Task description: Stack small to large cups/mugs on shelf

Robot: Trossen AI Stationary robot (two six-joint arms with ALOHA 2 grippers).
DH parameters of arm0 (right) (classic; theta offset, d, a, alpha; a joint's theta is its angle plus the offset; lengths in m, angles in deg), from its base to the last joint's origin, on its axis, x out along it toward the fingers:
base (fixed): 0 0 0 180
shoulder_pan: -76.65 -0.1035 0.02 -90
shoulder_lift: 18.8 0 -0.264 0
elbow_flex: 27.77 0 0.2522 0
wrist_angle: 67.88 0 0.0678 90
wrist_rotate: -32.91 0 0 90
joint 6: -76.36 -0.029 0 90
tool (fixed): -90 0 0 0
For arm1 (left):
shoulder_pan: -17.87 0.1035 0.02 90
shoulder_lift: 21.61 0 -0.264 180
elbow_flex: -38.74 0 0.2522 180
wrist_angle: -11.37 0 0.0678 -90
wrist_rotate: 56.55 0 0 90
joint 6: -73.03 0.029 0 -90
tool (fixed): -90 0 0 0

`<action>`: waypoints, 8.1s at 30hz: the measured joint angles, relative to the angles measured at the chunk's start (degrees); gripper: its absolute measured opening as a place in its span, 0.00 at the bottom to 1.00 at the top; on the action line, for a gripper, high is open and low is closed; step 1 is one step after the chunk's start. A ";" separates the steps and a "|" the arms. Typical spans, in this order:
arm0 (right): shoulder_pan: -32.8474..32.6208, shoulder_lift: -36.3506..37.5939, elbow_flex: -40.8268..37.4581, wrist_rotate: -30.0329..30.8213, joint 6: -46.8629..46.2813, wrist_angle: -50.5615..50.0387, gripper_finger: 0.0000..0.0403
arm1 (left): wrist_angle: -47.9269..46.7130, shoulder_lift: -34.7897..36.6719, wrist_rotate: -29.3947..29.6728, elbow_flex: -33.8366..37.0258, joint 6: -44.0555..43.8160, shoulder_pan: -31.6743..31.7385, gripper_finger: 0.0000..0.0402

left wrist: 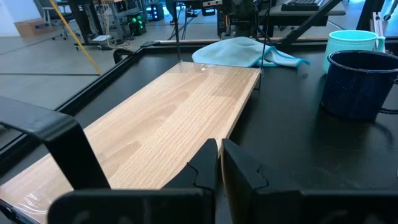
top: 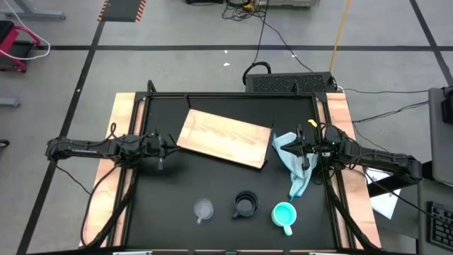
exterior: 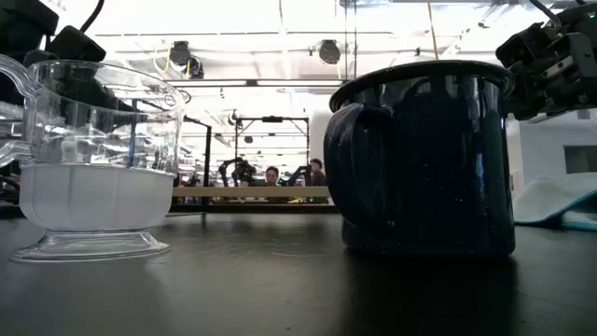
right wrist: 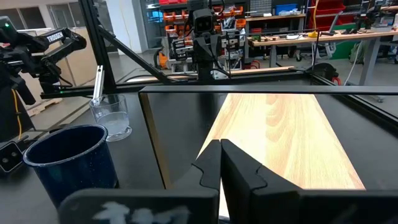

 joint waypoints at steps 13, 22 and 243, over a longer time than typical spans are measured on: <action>0.02 0.01 -0.01 0.00 -0.01 0.01 0.00 | 0.00 0.00 -0.02 0.02 -0.02 0.00 0.06; 0.00 0.00 0.00 0.00 0.00 0.01 0.00 | -0.02 -0.02 -0.02 0.00 -0.02 0.00 0.06; 0.01 -0.06 -0.01 -0.01 3.00 2.13 0.00 | -25.73 -86.51 -15.47 -59.41 -6.13 -21.35 0.02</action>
